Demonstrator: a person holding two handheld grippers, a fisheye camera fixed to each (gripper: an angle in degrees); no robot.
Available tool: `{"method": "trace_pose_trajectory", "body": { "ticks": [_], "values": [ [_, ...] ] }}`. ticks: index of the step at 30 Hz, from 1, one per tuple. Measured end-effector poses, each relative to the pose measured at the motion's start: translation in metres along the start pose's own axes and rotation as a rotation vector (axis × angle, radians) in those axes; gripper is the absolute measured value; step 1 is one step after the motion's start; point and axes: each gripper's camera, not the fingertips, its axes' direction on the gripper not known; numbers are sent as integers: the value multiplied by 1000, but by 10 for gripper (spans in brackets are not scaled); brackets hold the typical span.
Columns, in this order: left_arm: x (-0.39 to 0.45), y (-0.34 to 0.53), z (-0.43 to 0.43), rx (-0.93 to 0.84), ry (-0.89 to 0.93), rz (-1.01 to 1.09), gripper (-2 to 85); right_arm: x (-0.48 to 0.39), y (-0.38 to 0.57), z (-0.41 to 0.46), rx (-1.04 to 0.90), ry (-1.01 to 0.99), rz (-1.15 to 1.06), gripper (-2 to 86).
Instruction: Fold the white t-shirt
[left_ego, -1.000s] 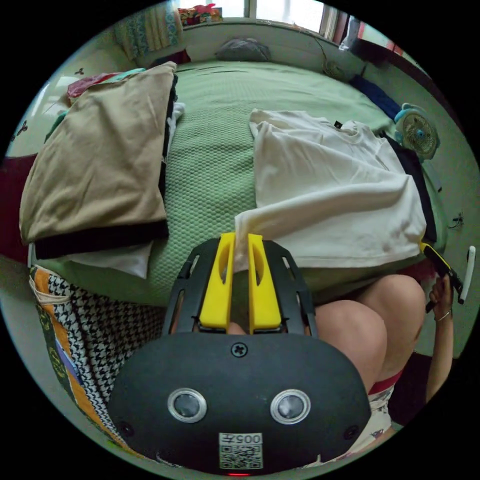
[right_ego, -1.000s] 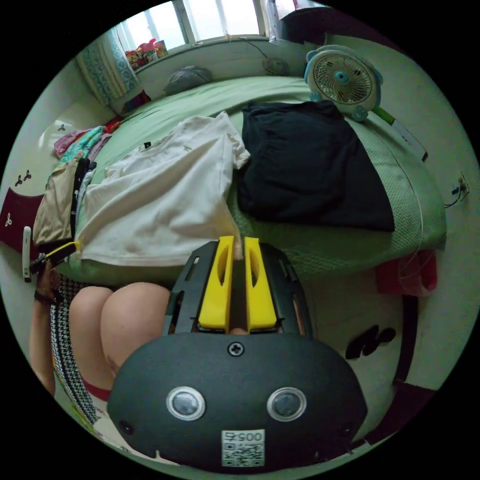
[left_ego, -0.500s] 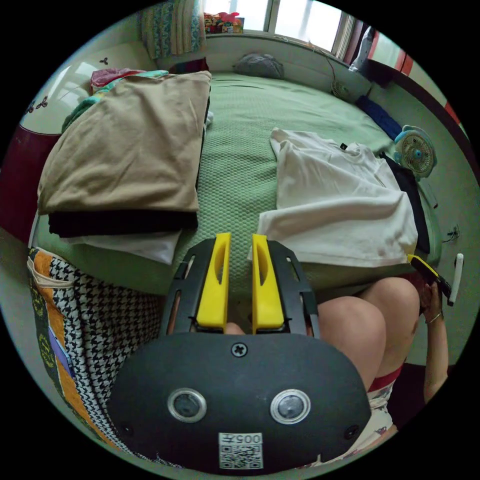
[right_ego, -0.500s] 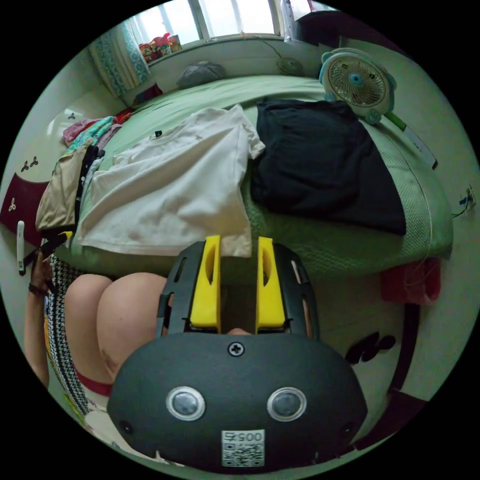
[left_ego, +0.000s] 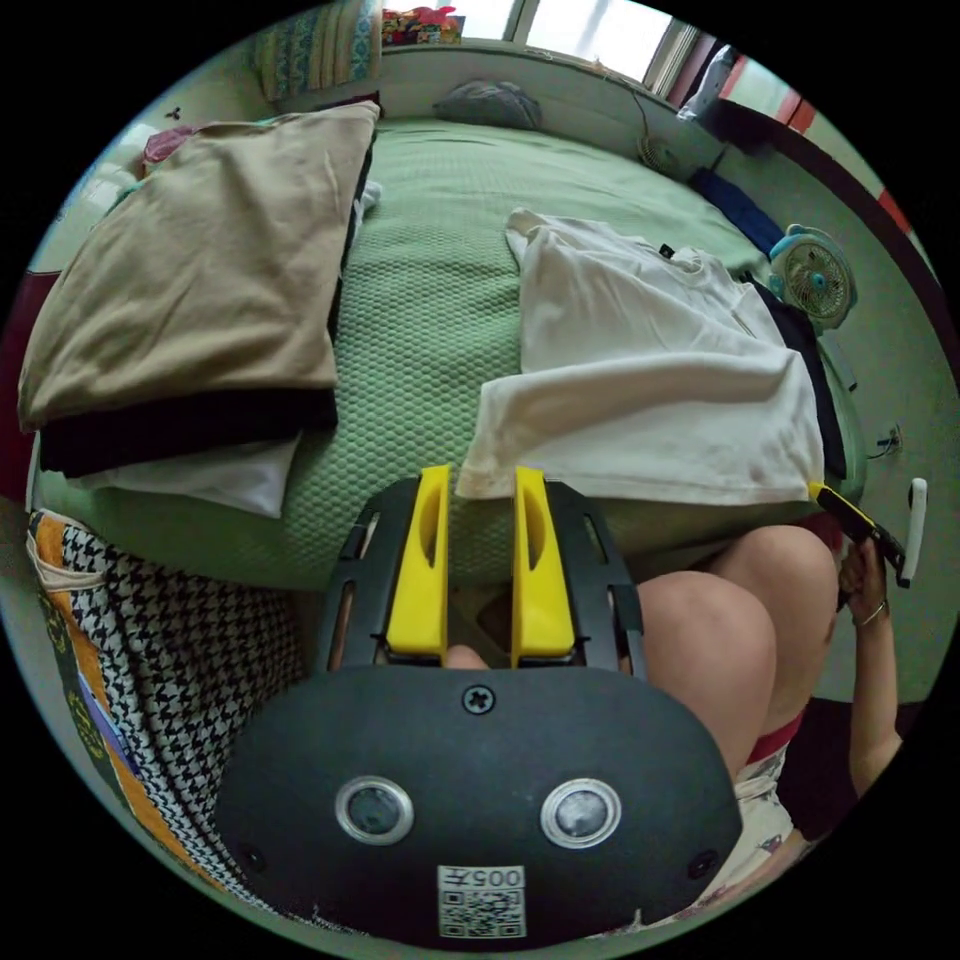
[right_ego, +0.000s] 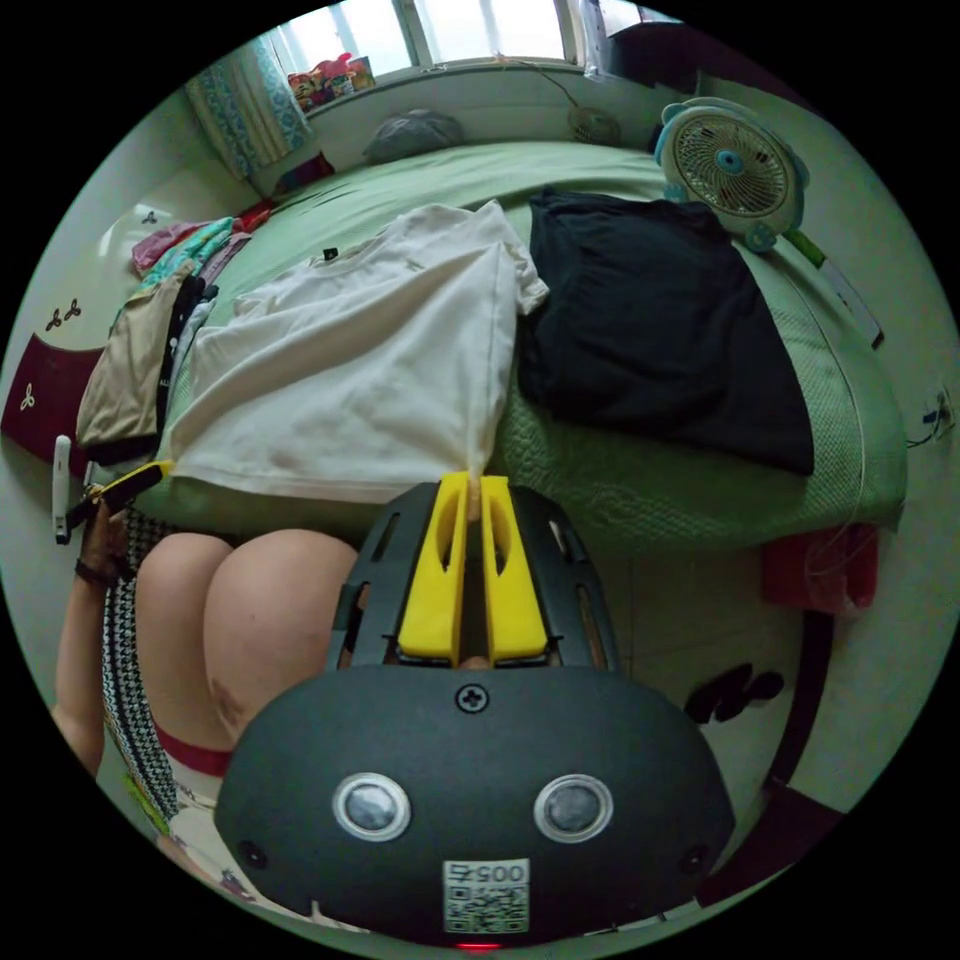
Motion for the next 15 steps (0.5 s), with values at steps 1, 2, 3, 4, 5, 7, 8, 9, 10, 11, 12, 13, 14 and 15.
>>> {"method": "trace_pose_trajectory", "body": {
  "ticks": [1,2,3,4,5,7,8,9,10,11,12,13,14,15],
  "values": [
    [1,2,-2,-4,-6,1,96,-2,5,-2,-1,0,8,-12],
    [3,7,-7,-5,-28,0,87,-3,8,-4,-4,1,10,-12],
    [5,12,-15,-10,-37,-4,69,-6,13,-7,-7,4,10,-12],
    [6,14,-19,-15,-32,-6,56,-8,18,-11,-8,5,7,-12],
    [8,19,-27,-25,-14,-1,40,-10,21,-13,-9,4,3,-12],
    [12,28,-43,-30,-13,23,34,-14,32,-27,-4,-6,1,-13],
    [15,35,-54,-20,-14,37,31,-14,35,-31,4,-8,0,-13],
    [15,43,-68,-8,-11,39,28,-16,41,-41,19,0,5,-14],
    [15,47,-75,1,-6,37,27,-17,48,-52,32,13,8,-14],
    [15,56,-91,23,13,32,25,-18,52,-58,40,15,8,-14],
    [14,65,-107,44,37,27,24,-20,59,-71,55,14,10,-14],
    [13,69,-115,54,46,23,23,-21,67,-85,74,16,13,-14],
    [12,79,-132,76,61,14,22,-23,71,-92,83,18,11,-14],
    [12,89,-150,100,67,10,21,-25,79,-107,102,25,8,-14]
  ]
}}
